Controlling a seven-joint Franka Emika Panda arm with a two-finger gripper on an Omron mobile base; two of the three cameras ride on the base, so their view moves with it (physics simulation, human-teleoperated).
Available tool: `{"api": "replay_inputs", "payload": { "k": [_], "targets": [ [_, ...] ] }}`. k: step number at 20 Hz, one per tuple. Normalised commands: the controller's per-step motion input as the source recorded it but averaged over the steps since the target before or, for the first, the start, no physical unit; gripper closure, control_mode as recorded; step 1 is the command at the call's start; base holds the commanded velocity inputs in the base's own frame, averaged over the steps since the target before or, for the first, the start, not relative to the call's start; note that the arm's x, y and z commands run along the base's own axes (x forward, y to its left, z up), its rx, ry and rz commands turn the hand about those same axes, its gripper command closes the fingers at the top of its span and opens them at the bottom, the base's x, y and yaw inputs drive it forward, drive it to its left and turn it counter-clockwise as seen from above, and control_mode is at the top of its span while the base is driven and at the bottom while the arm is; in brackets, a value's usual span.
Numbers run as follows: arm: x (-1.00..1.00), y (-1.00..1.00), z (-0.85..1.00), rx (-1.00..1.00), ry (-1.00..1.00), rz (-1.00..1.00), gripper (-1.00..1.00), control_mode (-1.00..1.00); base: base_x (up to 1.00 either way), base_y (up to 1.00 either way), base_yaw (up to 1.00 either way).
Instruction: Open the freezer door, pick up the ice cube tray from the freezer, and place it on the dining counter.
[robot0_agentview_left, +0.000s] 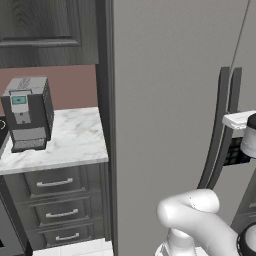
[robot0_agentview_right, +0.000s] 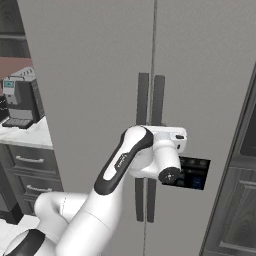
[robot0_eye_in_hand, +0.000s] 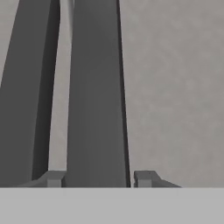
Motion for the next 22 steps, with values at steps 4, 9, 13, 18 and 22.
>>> {"api": "replay_inputs", "payload": {
  "k": [4,9,13,18,22],
  "targets": [
    [0.00,0.00,0.00,0.00,0.00,0.00,1.00,-1.00,0.00,0.00,0.00],
    [-0.10,0.00,0.00,0.00,0.00,0.00,1.00,-1.00,0.00,0.00,0.00],
    [-0.50,-0.07,0.00,0.00,-0.01,0.00,1.00,-1.00,0.00,0.00,0.00],
    [-0.46,-0.16,0.00,0.00,0.00,0.00,1.00,-1.00,0.00,0.00,0.00],
    [-0.45,-0.28,0.00,0.00,0.00,0.00,1.00,-1.00,0.00,0.00,0.00]
  ]
}}
